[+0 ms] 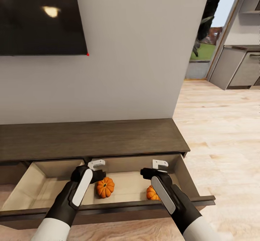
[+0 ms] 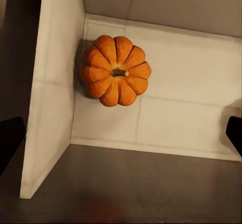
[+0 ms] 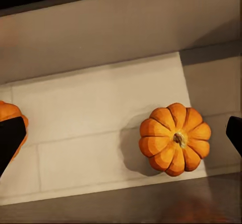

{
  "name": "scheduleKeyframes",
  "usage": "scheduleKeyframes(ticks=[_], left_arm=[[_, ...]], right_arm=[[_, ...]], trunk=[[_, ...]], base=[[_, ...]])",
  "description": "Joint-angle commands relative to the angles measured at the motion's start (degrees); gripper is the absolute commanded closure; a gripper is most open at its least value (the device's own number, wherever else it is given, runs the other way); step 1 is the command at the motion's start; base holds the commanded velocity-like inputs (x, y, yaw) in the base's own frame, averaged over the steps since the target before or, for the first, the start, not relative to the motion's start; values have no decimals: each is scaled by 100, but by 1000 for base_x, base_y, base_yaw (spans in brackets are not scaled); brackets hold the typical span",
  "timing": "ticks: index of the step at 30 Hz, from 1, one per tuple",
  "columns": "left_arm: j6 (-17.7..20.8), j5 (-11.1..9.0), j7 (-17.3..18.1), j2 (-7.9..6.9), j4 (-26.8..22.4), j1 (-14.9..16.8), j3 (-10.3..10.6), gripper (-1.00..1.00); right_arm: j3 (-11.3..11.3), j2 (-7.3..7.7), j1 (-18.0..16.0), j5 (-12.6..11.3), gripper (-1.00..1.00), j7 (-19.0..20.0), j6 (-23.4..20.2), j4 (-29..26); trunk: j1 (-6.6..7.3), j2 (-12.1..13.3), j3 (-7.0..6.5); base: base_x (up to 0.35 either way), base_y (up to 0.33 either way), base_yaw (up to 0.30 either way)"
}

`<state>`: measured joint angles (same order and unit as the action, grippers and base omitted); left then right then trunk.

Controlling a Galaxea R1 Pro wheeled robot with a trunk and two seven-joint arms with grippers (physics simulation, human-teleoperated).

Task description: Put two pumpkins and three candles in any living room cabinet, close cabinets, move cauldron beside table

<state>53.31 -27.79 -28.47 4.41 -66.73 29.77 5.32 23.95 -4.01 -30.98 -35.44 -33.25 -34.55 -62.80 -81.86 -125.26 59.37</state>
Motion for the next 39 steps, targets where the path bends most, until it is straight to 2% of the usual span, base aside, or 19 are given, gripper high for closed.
scheduleKeyframes(ticks=[1,7,16,30,34,36,39], left_arm=[[11,-61,-60,-1,-6,3,-30,-100],[19,-68,-69,11,-13,3,-90,-100],[21,-77,-67,16,-9,3,-92,-100],[21,-78,-65,12,-7,3,-99,-100],[21,-78,-66,8,-7,3,-101,-100],[21,-78,-65,7,-7,3,-101,-100],[21,-78,-64,5,-7,3,-101,-100]], right_arm=[[12,3,-5,-58,-100,-58,-7,-9],[13,-1,-6,-59,-100,-57,-110,-406],[9,4,-5,-123,-100,-49,-219,-646],[-4,4,-5,-161,-100,-50,-346,-707],[-28,5,-6,-510,-100,-73,-566,-701],[-155,14,-5,-752,-100,-89,-677,-702],[-400,11,-5,-899,-100,-102,-745,-702]], trunk=[[25,39,-14],[157,280,-121],[354,641,-283],[662,1202,-534],[750,1363,-606],[794,1443,-642],[860,1563,-696]], base=[[-99,0,0],[-21,0,0],[-1,0,0],[0,0,0],[0,0,0],[0,0,0],[0,0,0]])
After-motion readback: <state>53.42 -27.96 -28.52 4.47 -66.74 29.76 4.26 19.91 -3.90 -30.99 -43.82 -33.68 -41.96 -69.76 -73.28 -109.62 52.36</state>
